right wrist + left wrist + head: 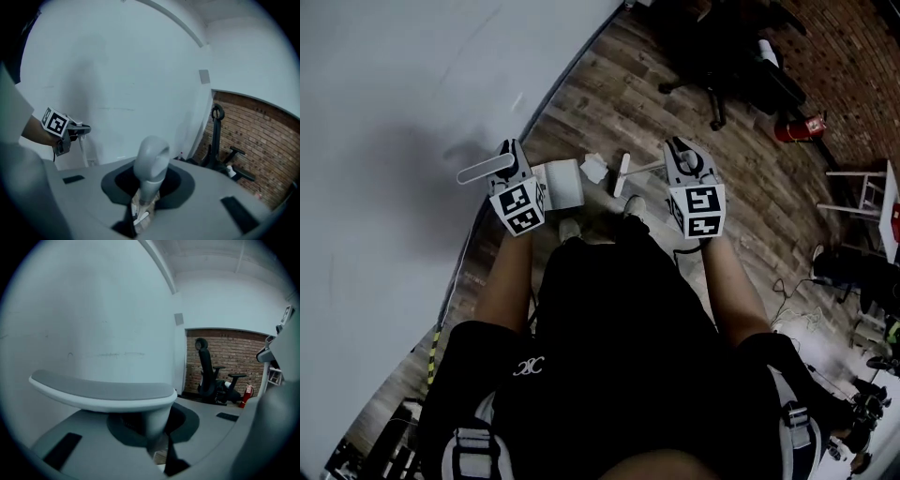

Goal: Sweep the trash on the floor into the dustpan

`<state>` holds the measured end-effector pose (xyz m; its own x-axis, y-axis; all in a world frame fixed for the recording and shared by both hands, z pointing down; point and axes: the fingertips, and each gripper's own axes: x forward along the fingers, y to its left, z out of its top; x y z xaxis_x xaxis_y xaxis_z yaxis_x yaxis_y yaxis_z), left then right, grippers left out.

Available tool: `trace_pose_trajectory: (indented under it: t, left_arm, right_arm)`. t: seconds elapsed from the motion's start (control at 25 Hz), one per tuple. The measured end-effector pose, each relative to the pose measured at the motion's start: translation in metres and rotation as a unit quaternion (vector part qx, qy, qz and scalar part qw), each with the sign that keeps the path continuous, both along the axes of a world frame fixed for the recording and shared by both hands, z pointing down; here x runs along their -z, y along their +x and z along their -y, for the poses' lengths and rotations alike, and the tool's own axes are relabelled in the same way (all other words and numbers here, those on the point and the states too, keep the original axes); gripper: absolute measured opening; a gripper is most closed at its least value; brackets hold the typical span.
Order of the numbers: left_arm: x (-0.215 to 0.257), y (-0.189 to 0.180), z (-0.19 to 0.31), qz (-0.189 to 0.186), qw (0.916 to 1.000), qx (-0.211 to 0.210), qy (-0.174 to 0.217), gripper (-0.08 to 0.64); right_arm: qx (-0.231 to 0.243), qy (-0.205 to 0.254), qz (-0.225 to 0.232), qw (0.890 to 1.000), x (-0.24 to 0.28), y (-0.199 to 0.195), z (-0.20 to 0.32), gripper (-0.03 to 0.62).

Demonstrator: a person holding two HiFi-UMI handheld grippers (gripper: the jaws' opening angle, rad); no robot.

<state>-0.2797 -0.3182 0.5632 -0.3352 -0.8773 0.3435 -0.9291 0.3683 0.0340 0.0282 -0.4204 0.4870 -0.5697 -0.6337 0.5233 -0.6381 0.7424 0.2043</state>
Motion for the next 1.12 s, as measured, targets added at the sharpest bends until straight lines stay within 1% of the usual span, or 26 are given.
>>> trace_pose_trajectory:
  t: [0.12, 0.28, 0.36, 0.52, 0.64, 0.76, 0.84, 0.96, 1.04, 1.12]
  left_arm:
    - [-0.015, -0.009, 0.000, 0.000, 0.9994, 0.033, -0.011, 0.038]
    - [-0.029, -0.012, -0.007, -0.005, 0.9967, 0.078, -0.022, 0.038]
    - [-0.041, -0.012, -0.008, -0.011, 0.9949, 0.096, -0.029, 0.038]
    - [-0.065, -0.005, -0.016, -0.014, 0.9913, 0.126, -0.038, 0.038]
    - [-0.071, 0.006, -0.018, -0.001, 0.9921, 0.121, -0.032, 0.038]
    - [-0.075, 0.022, -0.016, 0.008, 0.9941, 0.105, -0.028, 0.038]
    - [-0.075, 0.032, -0.020, 0.009, 0.9947, 0.099, -0.026, 0.038]
    - [-0.072, 0.039, -0.032, 0.003, 0.9951, 0.096, -0.022, 0.043]
    - [-0.072, 0.042, -0.039, -0.002, 0.9955, 0.093, -0.022, 0.044]
    - [-0.073, 0.045, -0.040, -0.006, 0.9961, 0.085, -0.023, 0.044]
  right_arm:
    - [0.045, -0.003, -0.012, 0.999, -0.011, -0.012, 0.012, 0.066]
    - [0.105, -0.008, -0.030, 0.994, -0.020, -0.019, 0.025, 0.066]
    - [0.127, -0.015, -0.030, 0.991, -0.025, -0.025, 0.033, 0.066]
    - [0.166, -0.020, -0.017, 0.986, -0.036, -0.045, 0.045, 0.066]
    - [0.197, -0.023, -0.004, 0.980, -0.041, -0.068, 0.041, 0.066]
    - [0.239, -0.033, 0.015, 0.970, -0.044, -0.096, 0.026, 0.064]
    - [0.261, -0.045, 0.028, 0.964, -0.044, -0.114, 0.013, 0.063]
    - [0.278, -0.068, 0.052, 0.957, -0.043, -0.137, -0.012, 0.063]
    - [0.304, -0.083, 0.066, 0.947, -0.042, -0.149, -0.031, 0.063]
    - [0.341, -0.087, 0.071, 0.933, -0.042, -0.158, -0.049, 0.063]
